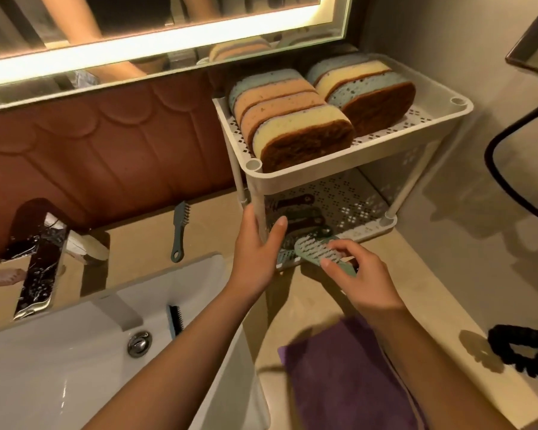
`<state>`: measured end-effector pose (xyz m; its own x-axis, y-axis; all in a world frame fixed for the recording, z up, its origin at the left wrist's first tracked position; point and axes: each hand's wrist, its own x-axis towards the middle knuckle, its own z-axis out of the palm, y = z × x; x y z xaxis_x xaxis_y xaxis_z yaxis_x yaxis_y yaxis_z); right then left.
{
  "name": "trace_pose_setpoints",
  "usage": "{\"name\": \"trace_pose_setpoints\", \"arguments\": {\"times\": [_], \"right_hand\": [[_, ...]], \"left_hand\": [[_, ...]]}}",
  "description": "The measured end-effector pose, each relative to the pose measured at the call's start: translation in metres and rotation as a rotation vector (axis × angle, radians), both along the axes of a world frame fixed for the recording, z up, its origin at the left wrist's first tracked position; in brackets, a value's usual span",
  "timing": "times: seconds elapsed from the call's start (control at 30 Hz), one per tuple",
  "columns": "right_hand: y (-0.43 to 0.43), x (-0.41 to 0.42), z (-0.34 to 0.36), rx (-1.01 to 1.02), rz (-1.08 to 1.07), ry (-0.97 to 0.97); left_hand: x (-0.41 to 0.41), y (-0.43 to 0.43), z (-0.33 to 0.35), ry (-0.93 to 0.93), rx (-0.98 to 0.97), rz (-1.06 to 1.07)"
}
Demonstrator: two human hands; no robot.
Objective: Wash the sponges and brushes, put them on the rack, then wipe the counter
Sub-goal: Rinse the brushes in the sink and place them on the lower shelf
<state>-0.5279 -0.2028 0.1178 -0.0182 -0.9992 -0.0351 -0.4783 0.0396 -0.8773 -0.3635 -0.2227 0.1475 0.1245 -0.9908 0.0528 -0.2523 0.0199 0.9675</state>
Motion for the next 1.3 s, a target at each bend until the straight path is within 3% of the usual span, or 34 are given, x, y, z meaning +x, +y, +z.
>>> {"name": "trace_pose_setpoints", "arguments": {"times": [0.17,0.27,0.5,0.77,1.3], "right_hand": [[-0.020,-0.014,-0.013,-0.003,-0.049,0.015],[-0.040,-0.022,-0.018,-0.003,-0.060,0.109],[-0.092,-0.031,-0.024,0.009,-0.042,0.492],[-0.118,-0.025,-0.040,0.094,0.154,0.686],[-0.101,-0.014,-0.032,0.210,0.170,0.709]], "left_hand": [[0.010,-0.011,-0.020,-0.327,-0.106,0.019],[0.008,-0.015,-0.029,-0.429,-0.140,0.042],[0.001,-0.021,-0.042,-0.424,-0.178,0.136],[-0.002,-0.026,-0.047,-0.422,-0.159,0.175],[0.002,-0.025,-0.049,-0.424,-0.179,0.140]]}}
